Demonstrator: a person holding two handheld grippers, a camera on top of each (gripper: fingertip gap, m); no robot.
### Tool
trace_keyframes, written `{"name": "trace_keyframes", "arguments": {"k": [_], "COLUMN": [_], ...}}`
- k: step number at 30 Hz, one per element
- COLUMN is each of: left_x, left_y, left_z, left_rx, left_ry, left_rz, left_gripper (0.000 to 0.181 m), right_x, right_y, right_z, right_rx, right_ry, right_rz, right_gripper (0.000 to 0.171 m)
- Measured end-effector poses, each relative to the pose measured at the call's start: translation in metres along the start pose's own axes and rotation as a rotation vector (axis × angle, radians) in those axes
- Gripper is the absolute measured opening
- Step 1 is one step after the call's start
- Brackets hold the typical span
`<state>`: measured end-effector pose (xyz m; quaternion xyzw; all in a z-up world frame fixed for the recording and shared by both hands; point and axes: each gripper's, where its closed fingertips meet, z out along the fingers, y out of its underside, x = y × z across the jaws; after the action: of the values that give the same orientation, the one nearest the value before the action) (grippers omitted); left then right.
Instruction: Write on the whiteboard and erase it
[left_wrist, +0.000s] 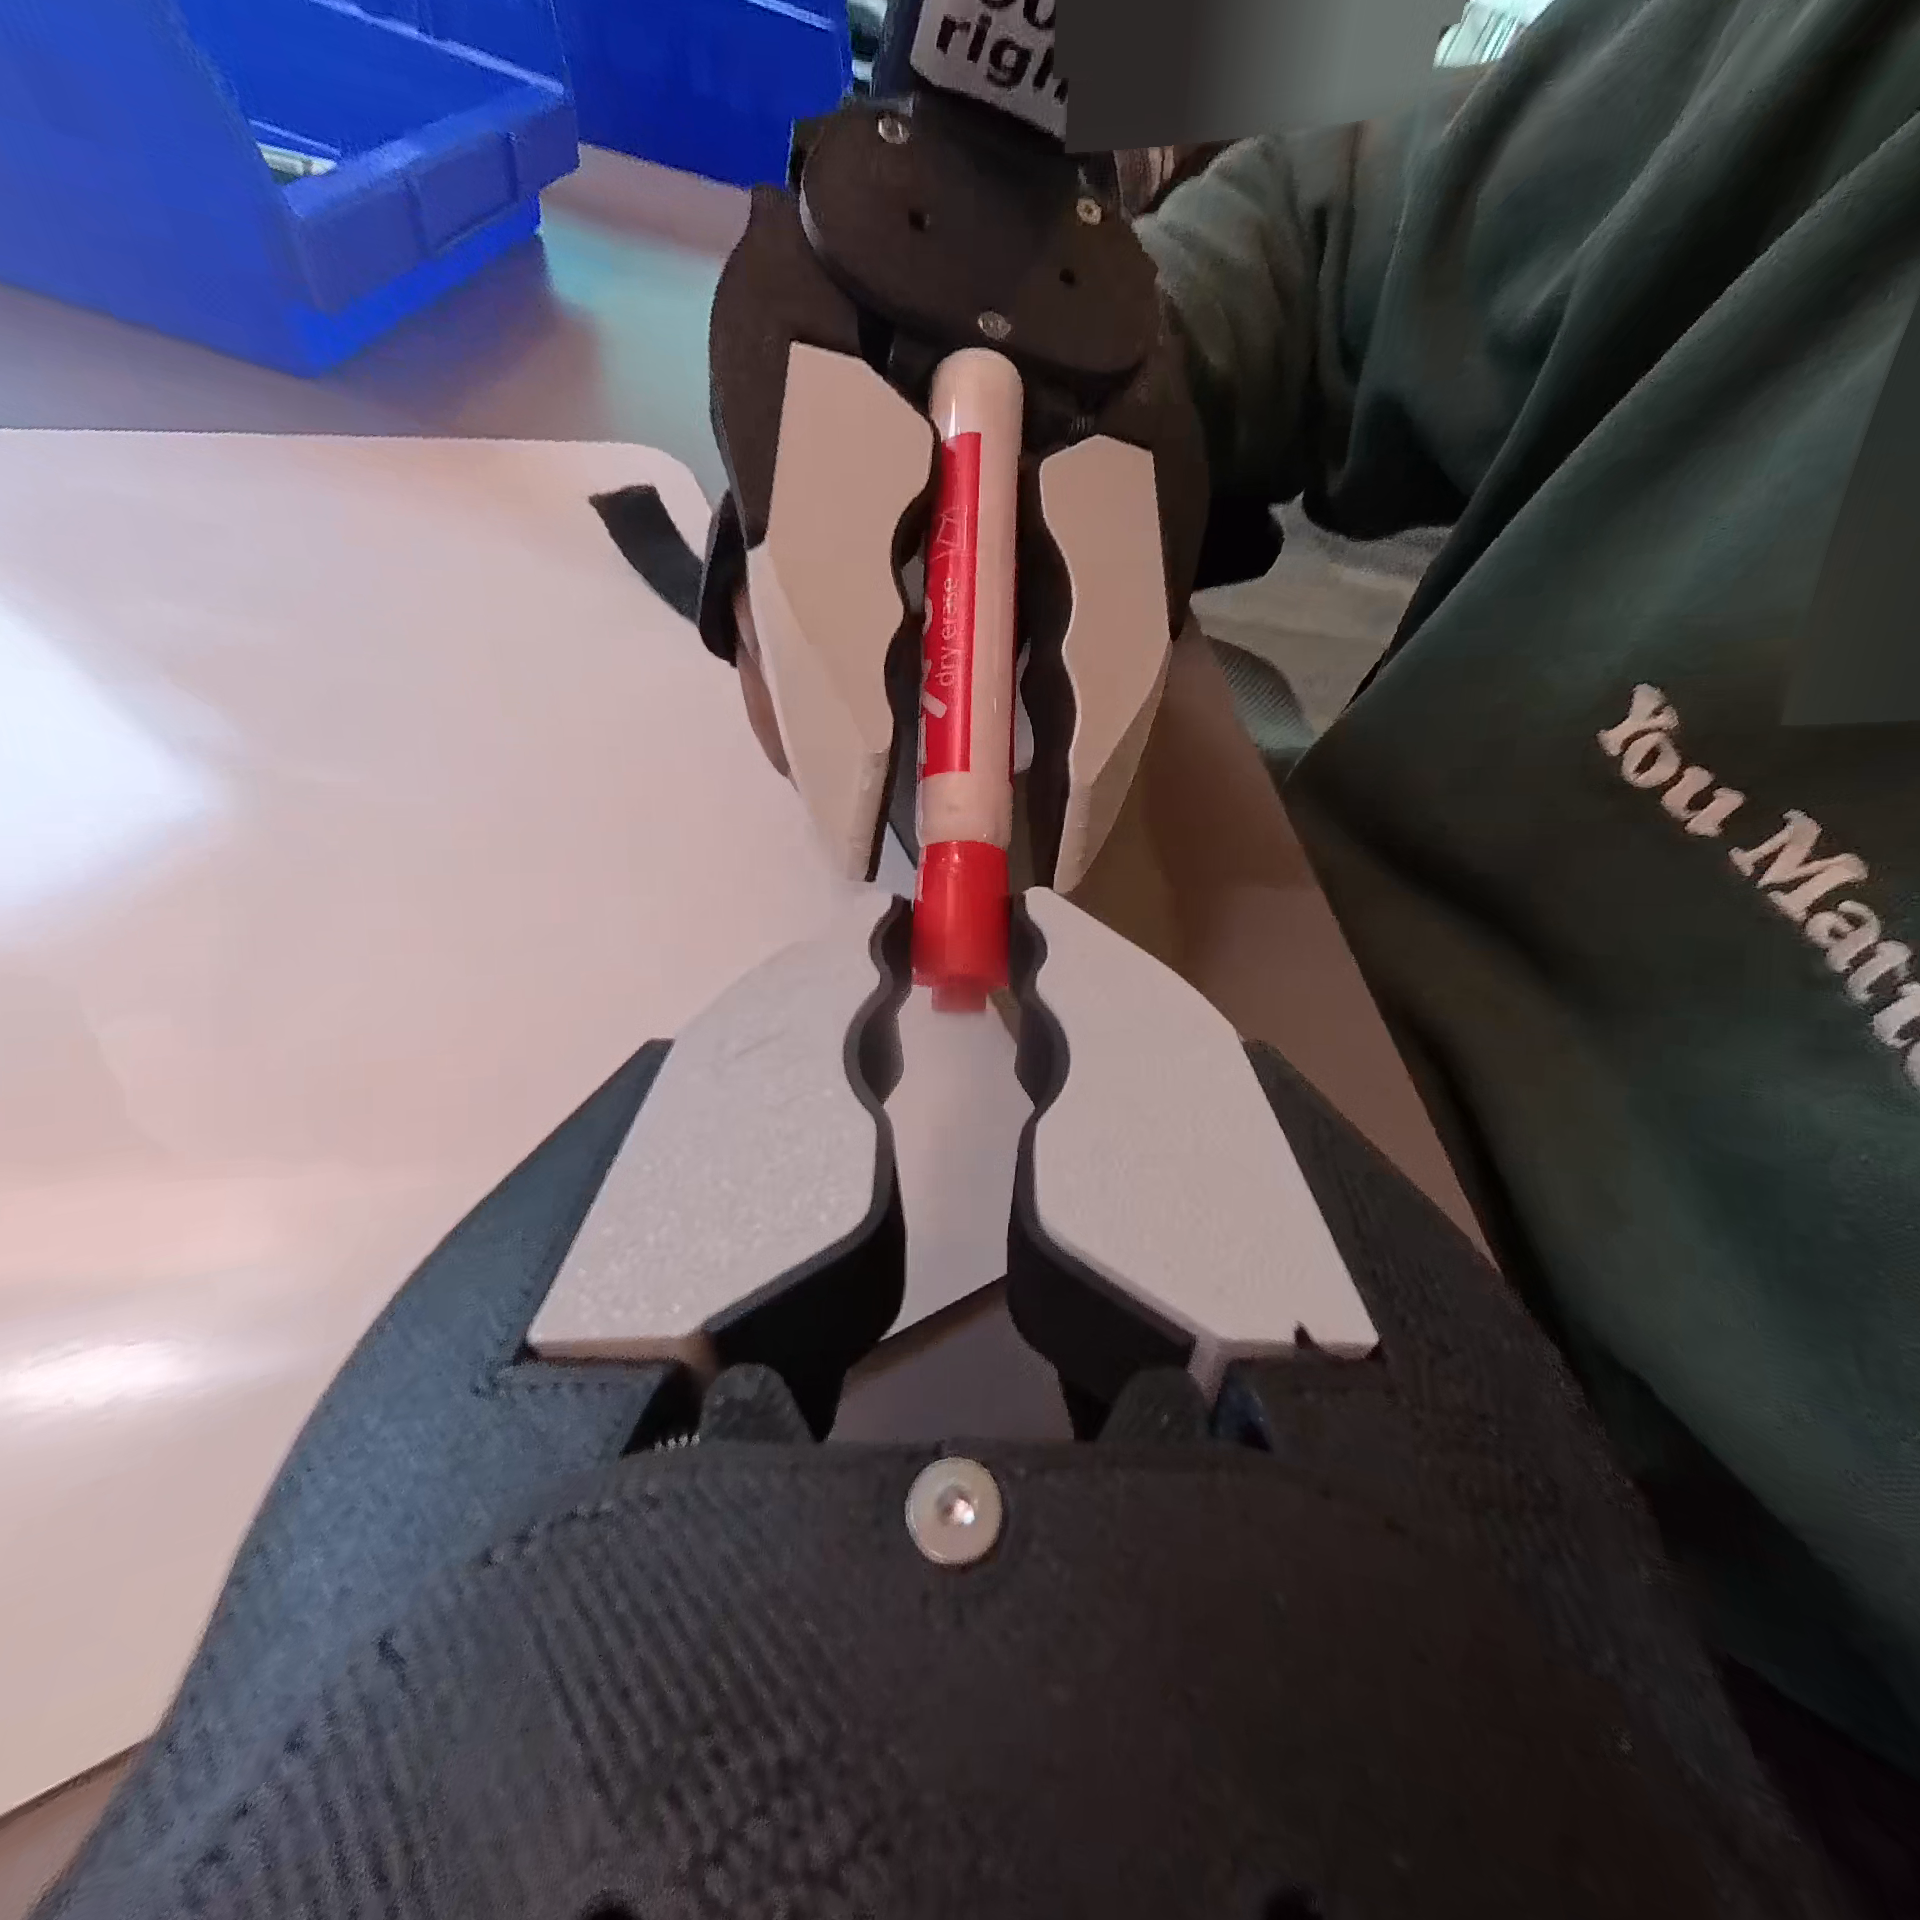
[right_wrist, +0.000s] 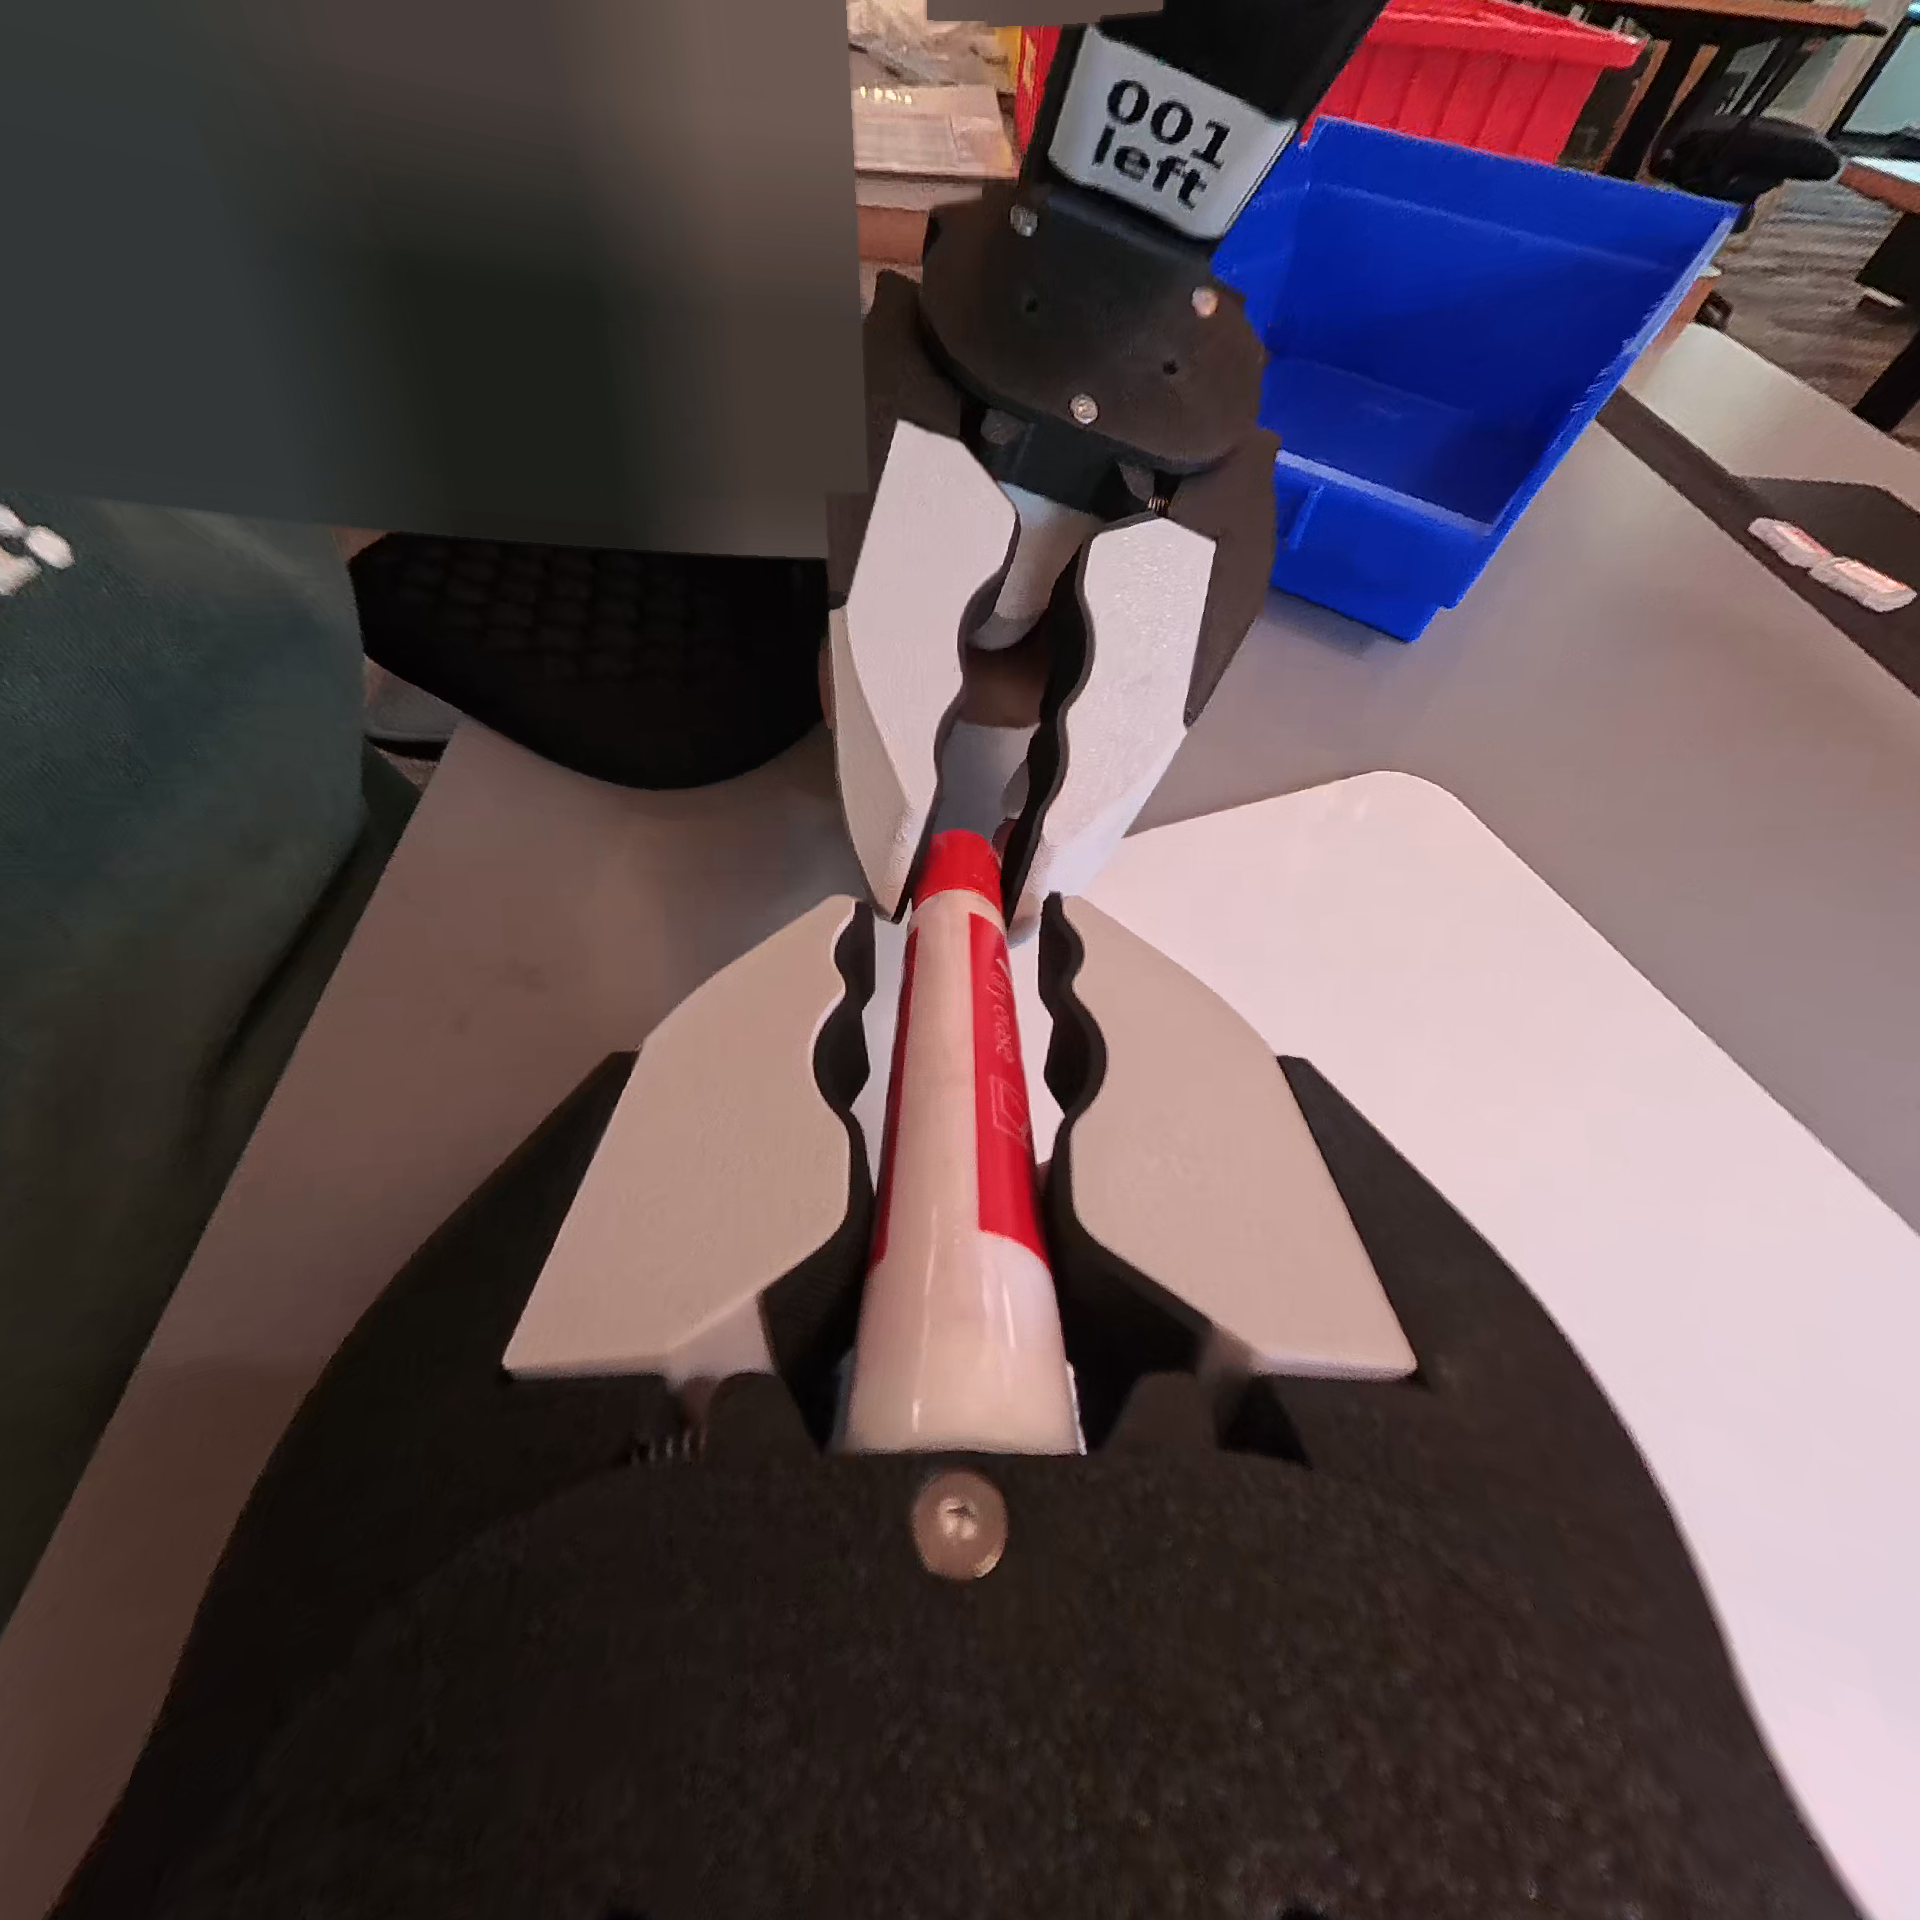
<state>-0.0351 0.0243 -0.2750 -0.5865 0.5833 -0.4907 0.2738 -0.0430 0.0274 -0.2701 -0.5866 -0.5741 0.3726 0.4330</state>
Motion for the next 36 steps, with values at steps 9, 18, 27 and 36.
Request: {"name": "trace_keyframes", "arguments": {"k": [9, 18, 27, 36], "left_x": [0.007, 0.001, -0.03, -0.057], "left_y": [-0.023, -0.034, -0.008, 0.017], "left_z": [-0.009, -0.013, -0.058, -0.071], "left_rx": [0.104, 0.201, 0.249, 0.082], "left_ry": [-0.032, -0.053, -0.224, -0.438], "left_rz": [0.065, 0.024, -0.077, 0.021], "left_gripper": [0.018, 0.018, 0.018, 0.018], "right_x": [-0.002, 0.007, 0.042, 0.071], "right_y": [-0.015, -0.021, -0.037, 0.001], "right_z": [-0.012, -0.015, -0.069, -0.046], "right_rx": [0.021, 0.038, 0.141, 0.014], "right_ry": [-0.071, -0.068, 0.115, 0.106], "right_rz": [0.048, 0.061, 0.016, 0.183], "right_gripper": [0.031, 0.031, 0.032, 0.034]}}
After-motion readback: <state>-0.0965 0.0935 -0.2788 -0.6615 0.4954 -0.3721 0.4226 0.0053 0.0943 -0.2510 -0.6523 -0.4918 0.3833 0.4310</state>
